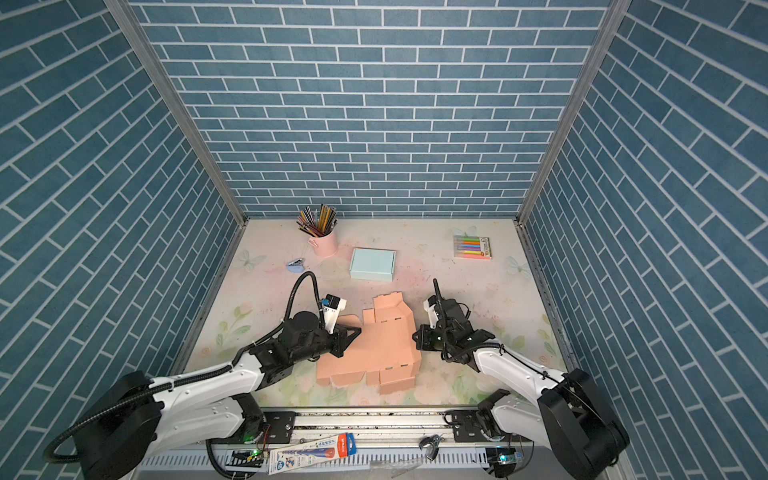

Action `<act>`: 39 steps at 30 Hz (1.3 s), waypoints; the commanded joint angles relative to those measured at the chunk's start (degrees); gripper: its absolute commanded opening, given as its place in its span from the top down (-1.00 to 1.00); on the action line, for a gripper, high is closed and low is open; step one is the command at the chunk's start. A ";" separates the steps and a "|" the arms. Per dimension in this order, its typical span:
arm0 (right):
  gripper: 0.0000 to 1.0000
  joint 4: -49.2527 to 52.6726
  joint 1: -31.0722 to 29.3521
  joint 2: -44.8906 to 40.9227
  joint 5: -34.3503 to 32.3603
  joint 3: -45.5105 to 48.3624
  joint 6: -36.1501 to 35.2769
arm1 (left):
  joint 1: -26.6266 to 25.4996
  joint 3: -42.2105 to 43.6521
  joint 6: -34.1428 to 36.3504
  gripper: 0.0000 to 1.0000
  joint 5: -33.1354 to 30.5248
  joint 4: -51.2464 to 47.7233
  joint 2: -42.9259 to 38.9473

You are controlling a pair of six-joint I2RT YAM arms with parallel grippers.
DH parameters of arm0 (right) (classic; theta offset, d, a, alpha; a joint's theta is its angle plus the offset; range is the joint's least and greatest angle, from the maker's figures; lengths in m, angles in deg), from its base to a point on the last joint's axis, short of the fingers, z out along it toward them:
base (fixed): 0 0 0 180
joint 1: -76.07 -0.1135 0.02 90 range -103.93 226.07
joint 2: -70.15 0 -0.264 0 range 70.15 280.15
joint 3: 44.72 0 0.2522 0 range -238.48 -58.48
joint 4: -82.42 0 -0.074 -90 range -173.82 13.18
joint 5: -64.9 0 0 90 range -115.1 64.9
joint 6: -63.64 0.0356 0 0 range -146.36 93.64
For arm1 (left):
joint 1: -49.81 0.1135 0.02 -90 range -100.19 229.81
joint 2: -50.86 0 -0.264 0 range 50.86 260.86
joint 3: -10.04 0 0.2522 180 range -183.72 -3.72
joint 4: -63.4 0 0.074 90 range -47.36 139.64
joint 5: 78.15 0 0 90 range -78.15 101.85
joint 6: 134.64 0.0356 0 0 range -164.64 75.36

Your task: Fold the paper box

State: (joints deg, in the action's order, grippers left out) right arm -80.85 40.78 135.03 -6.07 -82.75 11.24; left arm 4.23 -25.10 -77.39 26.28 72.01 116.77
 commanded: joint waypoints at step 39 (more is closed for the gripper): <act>1.00 9.68 -6.13 -0.49 -6.10 -7.87 -4.86 | 5.33 -31.59 11.09 1.00 13.37 2.25 39.58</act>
State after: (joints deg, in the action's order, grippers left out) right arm -71.89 34.99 133.94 -11.25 -88.35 8.05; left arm 10.32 -56.49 -68.04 38.57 75.00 155.89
